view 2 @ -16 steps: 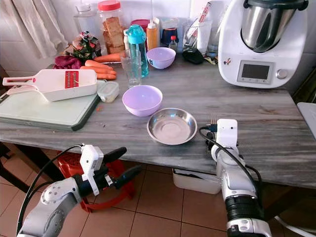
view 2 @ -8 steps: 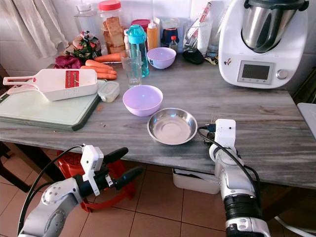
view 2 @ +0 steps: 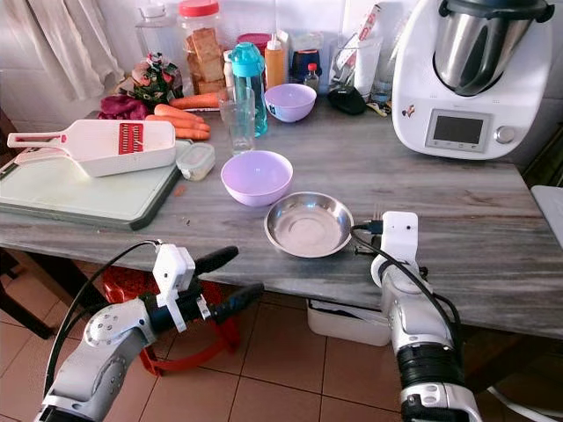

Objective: Setting the table

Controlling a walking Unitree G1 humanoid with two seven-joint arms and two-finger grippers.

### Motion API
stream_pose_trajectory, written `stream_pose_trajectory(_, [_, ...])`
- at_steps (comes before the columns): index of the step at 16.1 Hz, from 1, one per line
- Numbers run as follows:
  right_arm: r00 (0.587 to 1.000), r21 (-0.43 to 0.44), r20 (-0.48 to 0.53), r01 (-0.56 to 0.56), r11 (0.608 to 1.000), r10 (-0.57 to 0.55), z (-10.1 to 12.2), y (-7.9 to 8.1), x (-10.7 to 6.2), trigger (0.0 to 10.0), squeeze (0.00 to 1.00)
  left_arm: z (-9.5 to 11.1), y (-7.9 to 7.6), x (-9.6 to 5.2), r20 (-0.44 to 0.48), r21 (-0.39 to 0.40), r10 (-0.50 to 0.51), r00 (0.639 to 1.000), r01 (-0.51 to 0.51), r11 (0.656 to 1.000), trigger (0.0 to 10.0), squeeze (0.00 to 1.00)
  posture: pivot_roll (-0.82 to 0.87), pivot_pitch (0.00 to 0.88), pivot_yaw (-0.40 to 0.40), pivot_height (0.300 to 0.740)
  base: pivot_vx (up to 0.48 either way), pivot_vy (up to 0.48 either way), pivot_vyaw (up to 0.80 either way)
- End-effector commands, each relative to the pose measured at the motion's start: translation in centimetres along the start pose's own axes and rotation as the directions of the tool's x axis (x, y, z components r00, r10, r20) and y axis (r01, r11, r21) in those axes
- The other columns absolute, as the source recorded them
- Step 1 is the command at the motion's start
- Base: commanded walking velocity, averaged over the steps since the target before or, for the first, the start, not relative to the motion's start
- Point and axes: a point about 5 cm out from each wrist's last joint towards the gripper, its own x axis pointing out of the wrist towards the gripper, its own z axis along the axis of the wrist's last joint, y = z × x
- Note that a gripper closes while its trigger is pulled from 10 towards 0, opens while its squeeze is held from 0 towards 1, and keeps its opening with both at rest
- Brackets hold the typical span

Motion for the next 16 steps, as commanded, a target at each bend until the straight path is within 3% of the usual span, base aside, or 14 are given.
stream_pose_trajectory(1, [0.998,0.012,-0.046,0.032,0.999,-0.032,-0.8,-0.6,0.1,0.0,0.0,-0.2,0.1,-0.2,-0.02,0.017,-0.011,1.0,0.011,1.0,10.0,0.0,-0.04,0.029,0.034,0.74,0.0,0.0,0.0])
stream_pose_trajectory(11, [0.998,0.025,-0.032,0.061,0.998,-0.06,-0.4,-1.5,0.8,0.0,0.0,-0.5,-0.1,0.2,-0.012,-0.004,-0.003,1.0,0.003,1.0,10.0,0.0,-0.03,0.032,0.039,0.74,0.0,0.0,0.0])
stream_pose_trajectory(16, [0.997,0.094,-0.012,0.08,0.992,-0.079,-0.1,-1.2,1.3,0.0,0.0,-0.6,-0.3,0.2,-0.01,-0.004,-0.01,1.0,0.01,1.0,10.0,0.0,-0.03,0.028,0.042,0.74,0.0,0.0,0.0])
